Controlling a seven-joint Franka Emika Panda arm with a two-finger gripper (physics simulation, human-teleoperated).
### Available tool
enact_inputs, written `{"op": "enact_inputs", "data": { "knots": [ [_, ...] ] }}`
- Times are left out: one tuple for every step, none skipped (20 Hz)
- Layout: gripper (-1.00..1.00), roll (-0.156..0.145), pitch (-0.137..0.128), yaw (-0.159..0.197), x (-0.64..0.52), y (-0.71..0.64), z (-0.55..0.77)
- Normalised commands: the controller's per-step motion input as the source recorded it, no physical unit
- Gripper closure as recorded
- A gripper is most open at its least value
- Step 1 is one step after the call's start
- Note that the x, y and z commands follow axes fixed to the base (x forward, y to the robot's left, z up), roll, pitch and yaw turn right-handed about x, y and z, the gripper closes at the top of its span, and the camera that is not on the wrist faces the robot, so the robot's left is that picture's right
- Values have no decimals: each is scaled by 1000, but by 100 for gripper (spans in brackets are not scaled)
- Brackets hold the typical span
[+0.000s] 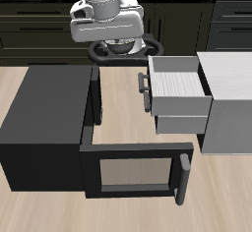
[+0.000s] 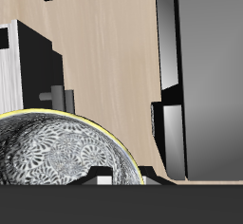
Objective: Place the bowl in the top drawer and close the top drawer
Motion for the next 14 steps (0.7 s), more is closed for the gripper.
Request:
{"op": "enact_inputs", "data": {
  "knots": [
    [100,75,8,14,-25,338,-43],
    [100,29,-51,74,6,215,22],
    [100,88,57,-36,-81,481,-97],
    [100,12,-60,62,-60,324,5],
    [100,52,-32,63,-83,409,-28],
    [100,61,16,6,-47,388,-59],
    [100,-15,-80,136,27,276,41],
    [100,3,21,-28,32,247,-64],
    [100,50,40,15,100,241,-86],
    [100,-15,-9,40,22,260,-63],
    [100,56,50,-42,80,303,-149],
    [100,-5,10,15,27,283,-107],
    [100,16,-1,27,4,198,-41],
    [100,66,-4,19,107,382,-35]
  ]
}}
